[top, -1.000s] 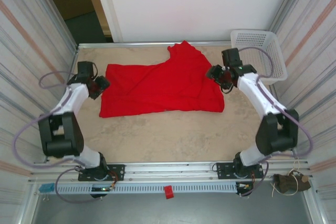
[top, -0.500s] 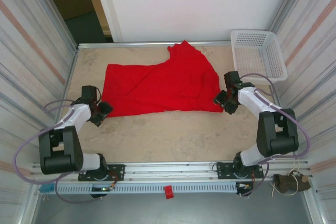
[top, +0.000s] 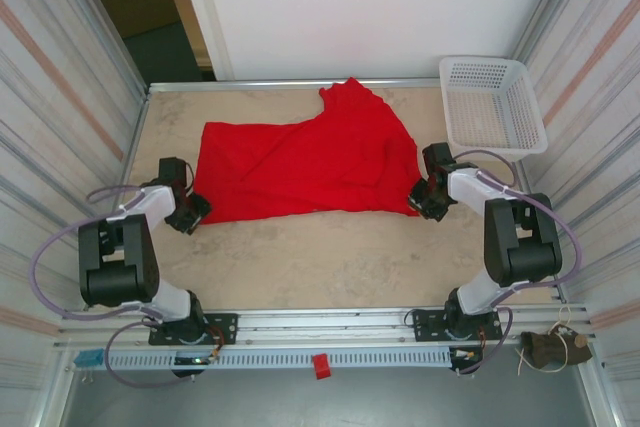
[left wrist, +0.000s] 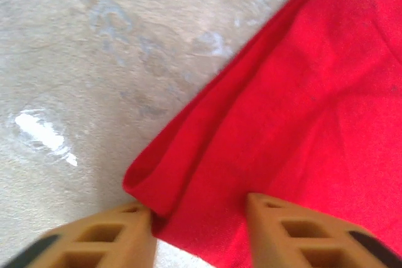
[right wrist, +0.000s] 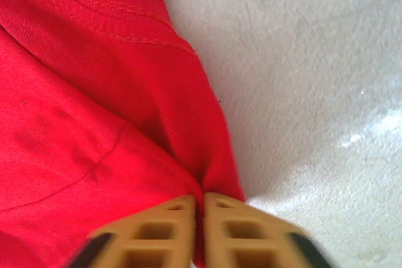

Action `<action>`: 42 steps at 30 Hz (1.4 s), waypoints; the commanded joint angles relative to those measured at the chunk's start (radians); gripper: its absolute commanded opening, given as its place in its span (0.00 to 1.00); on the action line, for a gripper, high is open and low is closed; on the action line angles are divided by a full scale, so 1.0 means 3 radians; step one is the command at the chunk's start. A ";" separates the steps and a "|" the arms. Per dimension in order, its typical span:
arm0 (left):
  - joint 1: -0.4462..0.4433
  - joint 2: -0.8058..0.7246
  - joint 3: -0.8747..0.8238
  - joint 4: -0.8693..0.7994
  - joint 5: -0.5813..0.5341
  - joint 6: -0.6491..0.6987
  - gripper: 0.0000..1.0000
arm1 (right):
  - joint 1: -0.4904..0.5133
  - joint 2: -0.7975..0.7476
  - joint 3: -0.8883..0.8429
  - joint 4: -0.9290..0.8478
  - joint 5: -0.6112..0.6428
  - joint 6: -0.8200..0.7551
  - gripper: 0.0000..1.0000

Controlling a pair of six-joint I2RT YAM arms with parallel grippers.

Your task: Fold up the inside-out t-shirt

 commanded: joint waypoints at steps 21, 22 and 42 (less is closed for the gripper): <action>0.0071 -0.1416 -0.0938 -0.0283 -0.0085 -0.0301 0.00 | -0.0274 -0.1845 -0.0888 -0.1096 0.0365 0.0639 0.00; 0.0073 -0.1538 -0.0997 -0.0333 -0.0100 -0.0326 0.00 | -0.0283 -0.1928 -0.0923 -0.1152 0.0380 0.0665 0.00; 0.0050 -0.1998 -0.0543 -0.0597 -0.0104 0.0008 0.48 | 0.0398 -0.1329 -0.0147 -0.0704 -0.0483 0.0011 0.33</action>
